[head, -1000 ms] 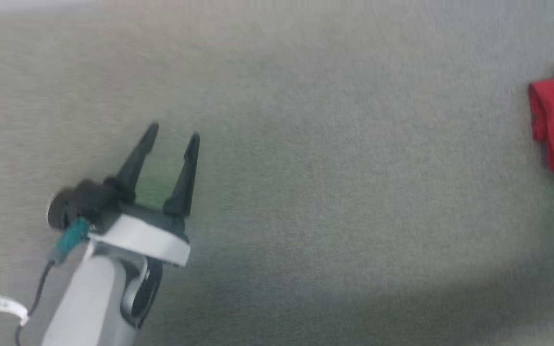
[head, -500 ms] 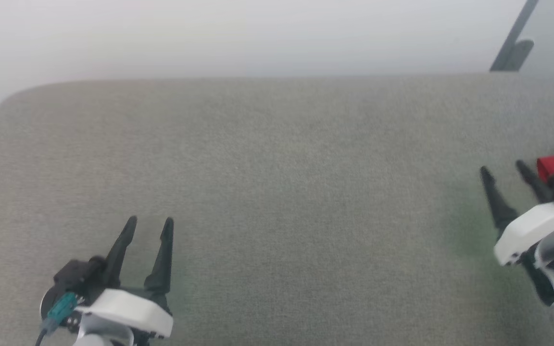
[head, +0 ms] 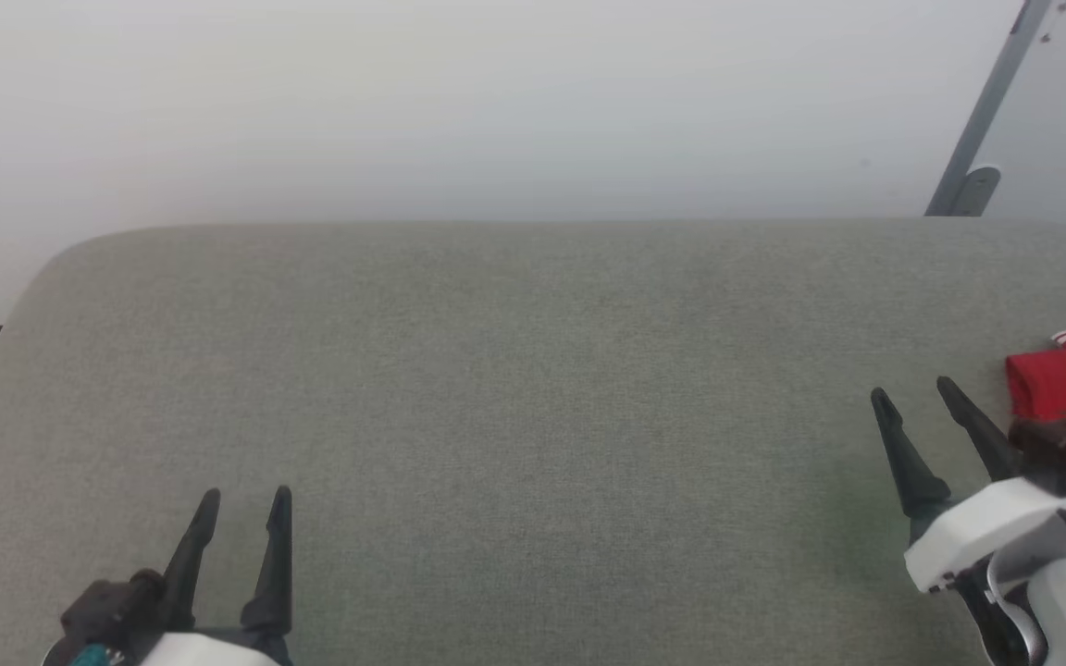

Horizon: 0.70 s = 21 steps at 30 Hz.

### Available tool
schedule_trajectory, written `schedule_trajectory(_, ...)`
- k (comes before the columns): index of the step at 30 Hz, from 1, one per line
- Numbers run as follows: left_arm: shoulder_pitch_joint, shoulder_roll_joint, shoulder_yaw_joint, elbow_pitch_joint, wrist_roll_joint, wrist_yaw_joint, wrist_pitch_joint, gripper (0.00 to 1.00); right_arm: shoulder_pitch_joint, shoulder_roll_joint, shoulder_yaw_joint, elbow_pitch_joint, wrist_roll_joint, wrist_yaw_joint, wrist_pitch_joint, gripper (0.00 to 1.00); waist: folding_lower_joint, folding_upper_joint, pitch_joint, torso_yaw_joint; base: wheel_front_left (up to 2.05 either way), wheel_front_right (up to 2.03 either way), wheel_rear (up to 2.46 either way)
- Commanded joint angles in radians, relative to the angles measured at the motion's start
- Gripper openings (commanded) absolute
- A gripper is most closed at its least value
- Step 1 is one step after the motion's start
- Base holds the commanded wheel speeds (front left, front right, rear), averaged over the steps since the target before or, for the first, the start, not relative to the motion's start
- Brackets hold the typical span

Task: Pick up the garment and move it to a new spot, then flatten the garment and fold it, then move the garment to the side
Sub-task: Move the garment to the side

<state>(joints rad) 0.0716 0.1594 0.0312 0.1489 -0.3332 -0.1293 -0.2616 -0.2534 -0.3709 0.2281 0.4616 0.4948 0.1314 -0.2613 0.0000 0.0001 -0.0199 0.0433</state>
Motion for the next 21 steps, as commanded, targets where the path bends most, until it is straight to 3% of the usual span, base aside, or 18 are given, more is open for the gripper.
schedule_trajectory(1, 0.021, 0.002, 0.004, -0.008, 0.013, -0.002, -0.004, 1.00, 0.022, 0.006, -0.007, -0.014, -0.008, -0.001, -0.004, 1.00, 0.0000, -0.0001, -0.006, -0.006, 0.00, 0.00, 0.00)
schedule_trajectory(21, 0.149, -0.012, 0.041, -0.137, 0.025, -0.002, -0.004, 1.00, 0.245, 0.046, -0.222, -0.296, -0.069, -0.001, 0.062, 1.00, 0.0000, -0.0001, -0.018, -0.019, 0.00, 0.00, 0.00)
